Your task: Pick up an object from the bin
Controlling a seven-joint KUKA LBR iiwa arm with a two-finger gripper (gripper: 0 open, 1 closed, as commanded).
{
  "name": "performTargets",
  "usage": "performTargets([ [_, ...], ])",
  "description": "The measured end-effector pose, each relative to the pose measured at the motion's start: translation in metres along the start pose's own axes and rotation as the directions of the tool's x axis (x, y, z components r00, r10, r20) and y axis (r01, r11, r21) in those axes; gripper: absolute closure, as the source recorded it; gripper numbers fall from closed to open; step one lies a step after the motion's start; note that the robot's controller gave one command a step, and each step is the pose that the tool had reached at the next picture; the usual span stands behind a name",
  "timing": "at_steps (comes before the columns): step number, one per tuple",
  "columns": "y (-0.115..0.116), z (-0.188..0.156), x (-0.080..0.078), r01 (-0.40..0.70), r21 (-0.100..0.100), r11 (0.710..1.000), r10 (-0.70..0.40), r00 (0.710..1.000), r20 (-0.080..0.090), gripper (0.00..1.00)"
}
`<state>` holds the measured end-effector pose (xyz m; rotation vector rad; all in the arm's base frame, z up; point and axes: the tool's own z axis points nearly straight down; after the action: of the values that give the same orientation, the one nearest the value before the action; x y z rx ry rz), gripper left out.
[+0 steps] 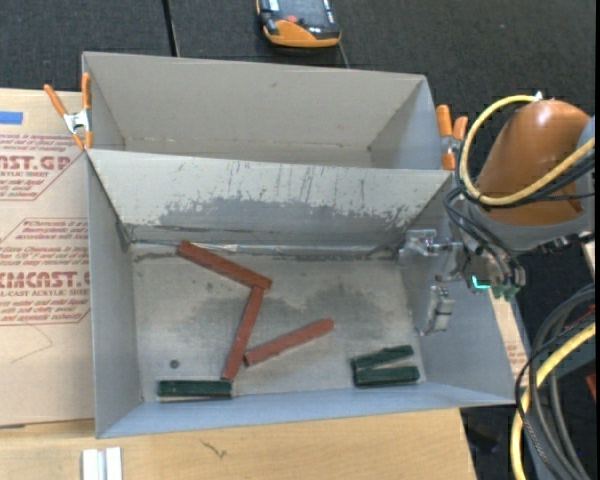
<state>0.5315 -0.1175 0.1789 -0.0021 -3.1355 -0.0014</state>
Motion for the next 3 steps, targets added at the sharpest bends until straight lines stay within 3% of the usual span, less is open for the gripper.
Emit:
performTargets([
  [1,0.001,-0.004,-0.002,0.002,0.001,1.0,-0.002,1.0,0.008,0.0],
  [2,0.009,0.067,0.016,0.027,0.002,1.0,-0.027,1.0,0.011,0.0],
  [3,0.01,0.102,0.024,0.027,0.0,1.0,-0.027,1.0,0.003,0.0],
])
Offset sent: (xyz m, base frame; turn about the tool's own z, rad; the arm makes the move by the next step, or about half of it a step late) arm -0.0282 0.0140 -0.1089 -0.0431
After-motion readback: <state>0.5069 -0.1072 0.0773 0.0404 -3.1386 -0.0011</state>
